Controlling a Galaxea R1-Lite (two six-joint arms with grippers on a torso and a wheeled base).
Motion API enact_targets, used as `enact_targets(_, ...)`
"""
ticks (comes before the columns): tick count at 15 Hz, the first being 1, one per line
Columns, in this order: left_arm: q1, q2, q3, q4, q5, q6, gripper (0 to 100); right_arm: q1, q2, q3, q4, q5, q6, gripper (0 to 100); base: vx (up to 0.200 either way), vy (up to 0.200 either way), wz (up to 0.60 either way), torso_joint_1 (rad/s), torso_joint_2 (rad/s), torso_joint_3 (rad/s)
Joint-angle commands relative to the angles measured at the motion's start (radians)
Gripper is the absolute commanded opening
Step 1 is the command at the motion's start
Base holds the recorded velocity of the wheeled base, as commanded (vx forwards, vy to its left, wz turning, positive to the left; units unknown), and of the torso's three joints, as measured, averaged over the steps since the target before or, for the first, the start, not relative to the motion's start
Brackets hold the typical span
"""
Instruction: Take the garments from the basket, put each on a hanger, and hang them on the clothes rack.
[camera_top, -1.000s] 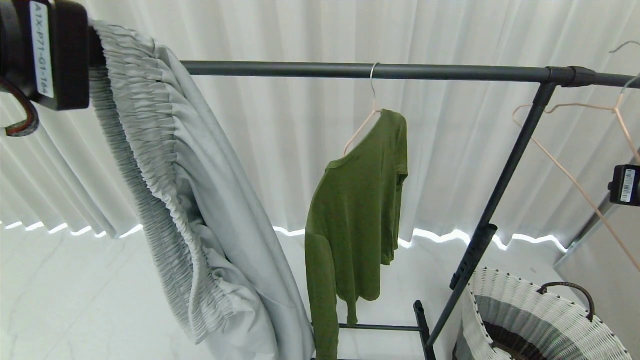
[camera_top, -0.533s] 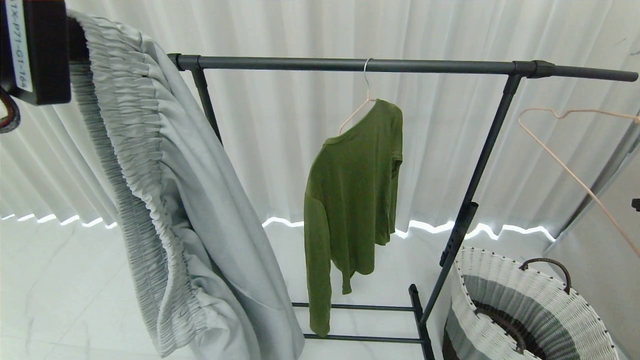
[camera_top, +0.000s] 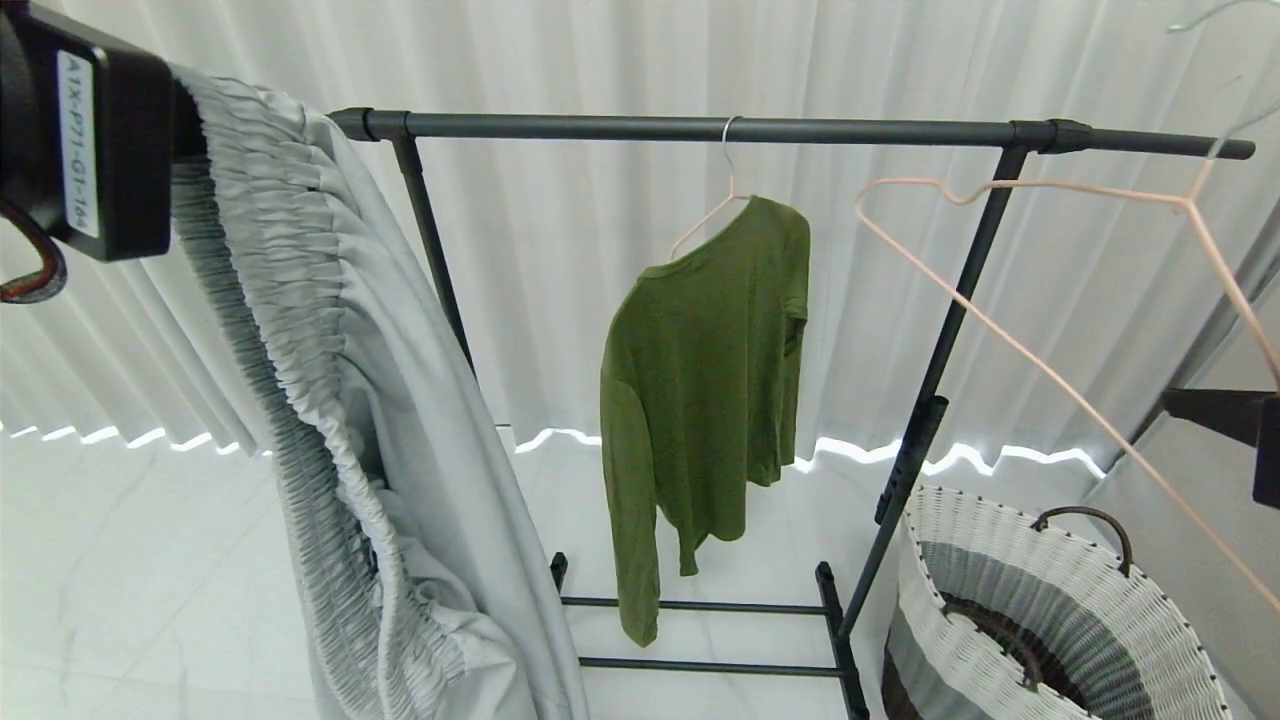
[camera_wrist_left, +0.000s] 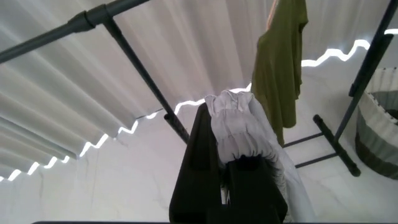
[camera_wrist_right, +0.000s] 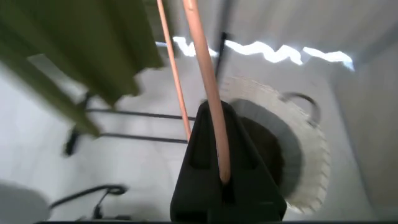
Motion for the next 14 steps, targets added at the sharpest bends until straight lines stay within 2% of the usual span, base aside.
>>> enact_targets(1,0.0,0.008,0.001,0.0,0.009,0.009,0,0.164,0.01,-0.026,0.028,0.006,-0.023,0,0.0,0.0,0.0,0.0,0.0,0.0)
enact_targets(2,0.0,0.033,0.003,0.0,0.061,0.001,0,0.244,0.035,-0.063,0.062,0.008,-0.025,0,0.0,0.0,0.0,0.0,0.0,0.0)
enact_targets(4,0.0,0.074,0.0,0.0,0.121,-0.048,0,0.287,0.053,-0.106,0.12,0.031,-0.025,0,0.0,0.0,0.0,0.0,0.0,0.0)
enact_targets(6,0.003,0.128,-0.017,0.0,0.132,-0.146,0,0.319,0.053,-0.164,0.199,0.144,-0.027,0,0.0,0.0,0.0,0.0,0.0,0.0)
enact_targets(7,0.003,0.149,-0.031,0.0,0.132,-0.178,0,0.342,0.053,-0.186,0.226,0.167,-0.031,0,0.0,0.0,0.0,0.0,0.0,0.0)
enact_targets(10,0.034,0.226,-0.092,0.0,0.135,-0.301,0,0.428,0.055,-0.207,0.251,0.172,-0.031,0,0.0,0.0,0.0,0.0,0.0,0.0)
enact_targets(14,0.092,0.307,-0.178,-0.004,0.219,-0.35,0,0.468,0.055,-0.207,0.252,0.221,-0.028,0,0.0,0.0,0.0,0.0,0.0,0.0)
